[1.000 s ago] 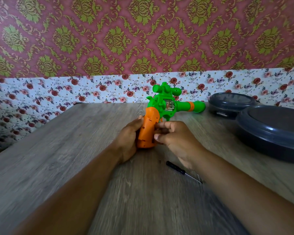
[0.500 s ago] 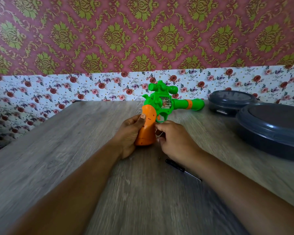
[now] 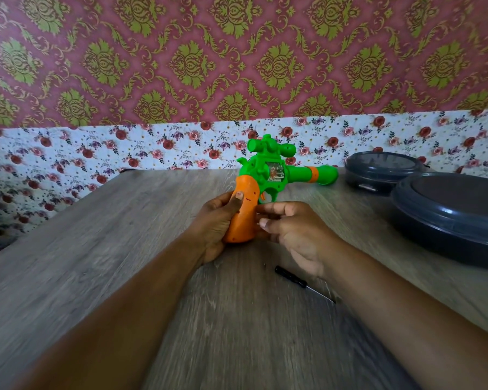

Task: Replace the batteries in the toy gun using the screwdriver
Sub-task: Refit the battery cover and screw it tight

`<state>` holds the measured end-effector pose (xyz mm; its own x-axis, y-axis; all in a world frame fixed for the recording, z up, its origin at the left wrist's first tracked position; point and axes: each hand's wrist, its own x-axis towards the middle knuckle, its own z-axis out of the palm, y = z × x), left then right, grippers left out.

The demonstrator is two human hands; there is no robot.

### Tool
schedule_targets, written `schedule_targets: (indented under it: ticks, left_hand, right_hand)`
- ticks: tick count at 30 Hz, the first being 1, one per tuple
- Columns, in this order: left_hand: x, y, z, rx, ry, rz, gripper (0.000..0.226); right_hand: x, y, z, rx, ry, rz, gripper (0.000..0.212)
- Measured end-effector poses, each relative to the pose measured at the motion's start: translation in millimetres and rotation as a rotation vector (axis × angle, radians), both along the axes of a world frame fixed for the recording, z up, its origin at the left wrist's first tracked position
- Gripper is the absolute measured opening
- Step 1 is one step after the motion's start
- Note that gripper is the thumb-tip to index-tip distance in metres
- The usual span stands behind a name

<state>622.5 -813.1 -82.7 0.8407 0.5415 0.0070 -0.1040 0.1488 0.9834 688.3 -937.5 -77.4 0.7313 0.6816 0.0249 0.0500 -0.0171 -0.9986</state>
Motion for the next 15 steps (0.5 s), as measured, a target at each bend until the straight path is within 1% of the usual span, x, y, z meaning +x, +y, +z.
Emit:
schedule_targets:
  ticks: [2,4,6,8,10,12,15]
  left_hand:
    - [-1,0,0,0.001,-0.009,-0.016,0.04]
    - [-1,1,-2,-0.019,-0.012,-0.017,0.042]
    - [-1,2,-3,-0.061,-0.015,-0.017,0.042]
    - [-2,2,-3,-0.101,-0.027,-0.029,0.039]
    - [-2,3,-3,-0.124,-0.04,-0.045,0.039]
    - [-3,2,-2,-0.138,-0.048,-0.05,0.041]
    - [-2,1,-1,-0.172,-0.048,-0.048,0.044]
  right_hand:
    - [1,-1,1,0.002,0.011,0.005,0.034]
    - [1,-3,2,-0.03,-0.024,0.004,0.032]
    - [2,-9,9,-0.094,-0.146,-0.015,0.028]
    - [5,-19,19,-0.177,-0.34,-0.011,0.02]
    - [6,-29,32,-0.309,-0.498,0.07,0.01]
    - [2,-35,40,-0.42,-0.553,0.19,0.004]
    - [-3,-37,43,-0.524,-0.645,0.255,0.004]
